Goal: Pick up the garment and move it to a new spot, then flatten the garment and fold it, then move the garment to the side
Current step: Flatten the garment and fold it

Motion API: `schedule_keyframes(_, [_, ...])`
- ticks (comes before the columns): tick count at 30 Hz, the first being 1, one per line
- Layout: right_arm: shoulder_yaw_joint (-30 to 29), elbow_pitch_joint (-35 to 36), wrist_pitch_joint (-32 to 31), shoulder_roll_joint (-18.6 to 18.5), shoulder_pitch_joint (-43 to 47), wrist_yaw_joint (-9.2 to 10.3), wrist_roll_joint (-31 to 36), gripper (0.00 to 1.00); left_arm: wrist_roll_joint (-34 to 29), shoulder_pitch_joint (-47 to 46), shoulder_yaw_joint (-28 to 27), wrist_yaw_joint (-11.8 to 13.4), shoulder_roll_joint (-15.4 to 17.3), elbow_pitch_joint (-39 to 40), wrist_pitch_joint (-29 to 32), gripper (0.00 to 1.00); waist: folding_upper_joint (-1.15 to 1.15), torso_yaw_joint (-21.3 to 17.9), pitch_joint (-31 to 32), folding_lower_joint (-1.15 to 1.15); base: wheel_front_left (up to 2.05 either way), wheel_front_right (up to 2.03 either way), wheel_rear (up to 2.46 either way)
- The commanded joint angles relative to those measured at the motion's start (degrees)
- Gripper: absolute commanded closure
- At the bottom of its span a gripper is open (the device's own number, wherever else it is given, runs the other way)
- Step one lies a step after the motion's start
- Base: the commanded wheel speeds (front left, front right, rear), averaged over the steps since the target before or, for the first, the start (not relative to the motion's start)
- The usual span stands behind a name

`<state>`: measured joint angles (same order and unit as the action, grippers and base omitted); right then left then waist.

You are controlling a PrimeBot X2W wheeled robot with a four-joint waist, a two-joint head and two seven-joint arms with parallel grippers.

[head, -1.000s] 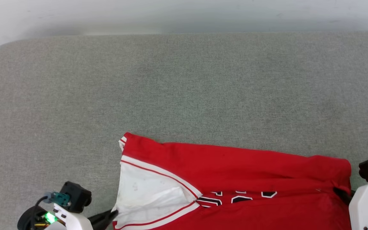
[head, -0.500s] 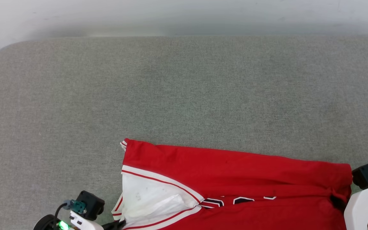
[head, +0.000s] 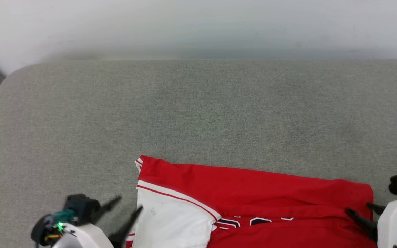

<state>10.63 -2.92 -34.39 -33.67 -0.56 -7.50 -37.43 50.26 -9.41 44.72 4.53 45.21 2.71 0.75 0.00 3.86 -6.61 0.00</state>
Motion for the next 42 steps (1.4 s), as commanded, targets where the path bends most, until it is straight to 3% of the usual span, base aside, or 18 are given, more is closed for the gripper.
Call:
schedule_keyframes(1, [-1.7, 1.1, -0.2, 1.1, 0.8, 0.02, -1.0, 0.0, -1.4, 0.0, -1.8, 1.5, -0.4, 0.0, -3.6, 0.0, 0.0, 0.0, 0.2, 0.0, 0.0, 0.0, 0.0])
schedule_keyframes(5, [-9.4, 4.8, -1.0, 5.2, 0.7, 0.02, -2.6, 0.0, -3.6, 1.4, -6.8, 5.1, -3.6, -0.2, -14.3, 0.0, 0.0, 0.2, 1.0, 0.0, 0.0, 0.0, 0.0])
schedule_keyframes(8, [-13.1, 6.0, -1.1, 7.4, 1.8, 0.02, -0.5, 0.0, -6.1, 2.5, -10.9, 7.7, -6.2, -0.3, -15.8, 0.0, 0.0, 0.5, 1.9, 0.0, 0.0, 0.0, 0.0])
schedule_keyframes(12, [-17.3, 6.9, -1.5, 11.9, 3.7, 0.02, 3.2, 0.0, -13.1, 5.5, -22.2, 9.5, -13.5, 4.2, -16.0, 0.0, 0.0, 1.1, 2.3, 0.0, 0.0, 0.0, 0.0])
schedule_keyframes(17, [-20.7, 7.2, -0.4, 17.2, 6.4, 0.02, 6.4, 0.0, -26.8, 10.4, -31.3, 6.4, -20.8, 8.0, -15.9, 0.0, 0.0, 1.6, 2.5, 0.0, 0.0, 0.0, 0.0])
schedule_keyframes(19, [-22.0, 6.5, -0.3, 19.0, 7.4, 0.02, 7.8, 0.0, -30.2, 12.4, -33.3, 4.1, -23.3, 8.3, -15.9, 0.0, 0.0, 1.8, 2.6, 0.0, 0.0, 0.0, 0.0])
schedule_keyframes(20, [-24.4, 5.6, -0.1, 21.2, 8.4, 0.02, 9.6, 0.0, -34.1, 14.5, -35.0, 1.1, -25.9, 7.7, -15.9, 0.0, 0.0, 2.1, 2.8, 0.0, 0.0, 0.0, 0.0])
schedule_keyframes(24, [-26.3, 4.6, 0.1, 23.1, 9.2, 0.02, 11.5, 0.0, -37.2, 16.0, -37.1, -2.0, -29.5, 6.9, -15.9, 0.0, 0.0, 2.4, 2.7, 0.0, 0.0, 0.0, 0.0])
schedule_keyframes(32, [-29.0, -0.5, 1.2, 24.2, 7.5, 0.02, 12.7, 0.0, -41.6, 15.3, -39.4, -7.6, -33.9, 5.1, -15.9, 0.0, 0.0, 3.5, 1.3, 0.0, 0.0, 0.0, 0.0])
schedule_keyframes(42, [-27.7, -8.8, 3.1, 23.8, 5.1, 0.02, 13.1, 0.0, -44.2, 14.3, -40.7, -10.4, -36.2, 4.0, -15.9, 0.0, 0.0, 5.1, -1.1, 0.0, 0.0, 0.0, 0.0])
